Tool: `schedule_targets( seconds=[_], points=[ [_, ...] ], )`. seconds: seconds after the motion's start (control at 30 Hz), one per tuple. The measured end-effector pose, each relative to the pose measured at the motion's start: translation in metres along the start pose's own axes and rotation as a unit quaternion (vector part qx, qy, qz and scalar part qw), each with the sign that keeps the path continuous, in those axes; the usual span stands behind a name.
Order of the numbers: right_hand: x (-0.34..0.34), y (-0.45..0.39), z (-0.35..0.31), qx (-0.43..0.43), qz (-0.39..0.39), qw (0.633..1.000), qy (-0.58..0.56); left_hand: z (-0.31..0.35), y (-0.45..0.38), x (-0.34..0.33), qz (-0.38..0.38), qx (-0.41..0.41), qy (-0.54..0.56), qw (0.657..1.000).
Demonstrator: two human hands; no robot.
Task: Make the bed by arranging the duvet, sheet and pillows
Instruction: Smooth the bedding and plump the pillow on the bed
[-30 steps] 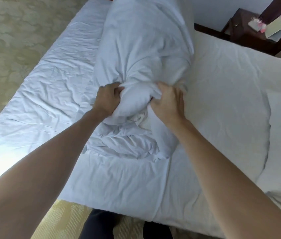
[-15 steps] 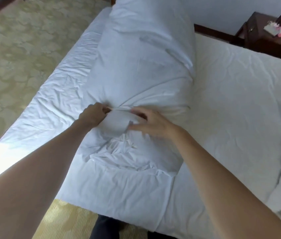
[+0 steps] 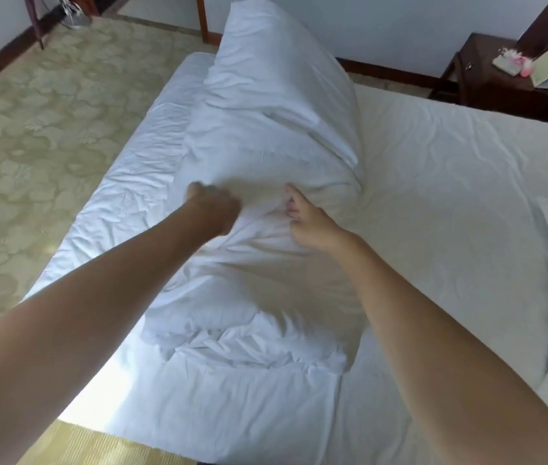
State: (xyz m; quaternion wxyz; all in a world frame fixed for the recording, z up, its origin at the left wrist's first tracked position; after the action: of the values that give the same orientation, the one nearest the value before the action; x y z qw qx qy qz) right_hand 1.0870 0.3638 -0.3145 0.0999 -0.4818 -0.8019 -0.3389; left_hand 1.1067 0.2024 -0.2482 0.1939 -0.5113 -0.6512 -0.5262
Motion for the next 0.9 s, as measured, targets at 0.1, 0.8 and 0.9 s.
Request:
schedule_targets(
  seconds=[0.1,0.8,0.9],
  points=[
    [0.036,-0.017,-0.013,-0.010,0.051,0.998,0.025,0.014,-0.023,0.084,0.238,-0.006,0.038,0.970],
    [0.094,-0.298,0.051,-0.061,0.112,0.976,0.179,-0.056,-0.344,-0.063,0.036,0.051,0.227,0.972],
    [0.081,-0.336,0.072,-0.081,0.110,0.972,0.191,-0.050,-0.382,-0.088,0.034,0.058,0.231,0.971]
  ],
)
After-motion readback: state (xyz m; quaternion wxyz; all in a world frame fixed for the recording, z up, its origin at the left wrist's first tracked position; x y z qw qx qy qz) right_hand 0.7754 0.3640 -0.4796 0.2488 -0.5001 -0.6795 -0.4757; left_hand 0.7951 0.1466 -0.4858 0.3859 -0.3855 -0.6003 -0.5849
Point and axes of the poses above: each hand's wrist, its own y-axis away from the middle knuckle, its own x-axis out of the back of the hand, z = x × y, the point moved 6 cm from there along -y, towards the middle knuckle, and after that the axes turned 9 degrees about -y, right-handed, at the moved point
